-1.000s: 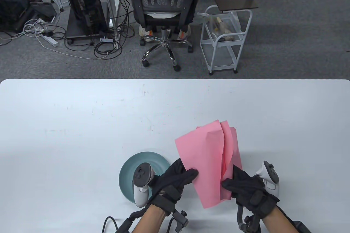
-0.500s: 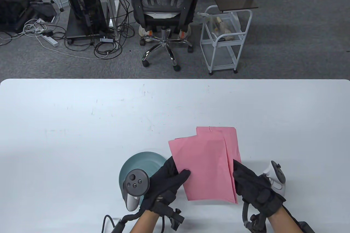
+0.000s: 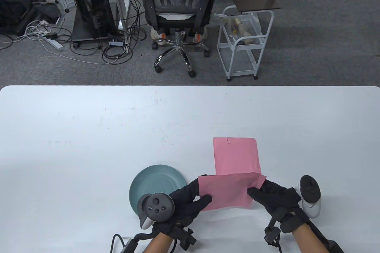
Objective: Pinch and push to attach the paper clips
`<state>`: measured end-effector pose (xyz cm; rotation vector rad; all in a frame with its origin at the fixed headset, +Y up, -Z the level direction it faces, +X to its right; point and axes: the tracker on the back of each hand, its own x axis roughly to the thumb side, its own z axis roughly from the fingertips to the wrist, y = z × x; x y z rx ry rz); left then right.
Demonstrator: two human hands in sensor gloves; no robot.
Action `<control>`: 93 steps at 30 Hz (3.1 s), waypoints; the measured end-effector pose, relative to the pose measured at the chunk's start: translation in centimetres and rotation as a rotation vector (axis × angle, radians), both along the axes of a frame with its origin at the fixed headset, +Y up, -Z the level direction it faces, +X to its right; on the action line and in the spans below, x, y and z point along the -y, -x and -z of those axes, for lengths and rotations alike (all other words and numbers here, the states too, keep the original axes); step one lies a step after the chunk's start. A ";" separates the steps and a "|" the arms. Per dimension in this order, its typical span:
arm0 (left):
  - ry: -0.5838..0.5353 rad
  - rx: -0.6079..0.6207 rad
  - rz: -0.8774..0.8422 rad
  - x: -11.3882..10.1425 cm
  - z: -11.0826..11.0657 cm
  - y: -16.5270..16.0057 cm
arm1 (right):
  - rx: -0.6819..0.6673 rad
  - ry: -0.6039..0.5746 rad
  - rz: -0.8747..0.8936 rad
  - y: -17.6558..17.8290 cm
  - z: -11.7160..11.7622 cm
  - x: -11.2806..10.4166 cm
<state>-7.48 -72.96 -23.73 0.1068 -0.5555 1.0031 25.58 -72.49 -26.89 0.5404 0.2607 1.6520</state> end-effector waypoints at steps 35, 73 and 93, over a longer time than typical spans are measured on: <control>0.110 0.078 0.040 -0.2 0.5 -0.3 | -0.087 -0.067 -0.036 0.7 0.2 0.8; 0.243 -0.356 1.002 -2.1 2.0 6.7 | -0.009 -0.052 0.043 0.2 0.2 0.4; 0.212 -0.149 1.145 2.4 3.2 6.9 | -0.006 -0.062 0.060 -0.2 0.1 0.2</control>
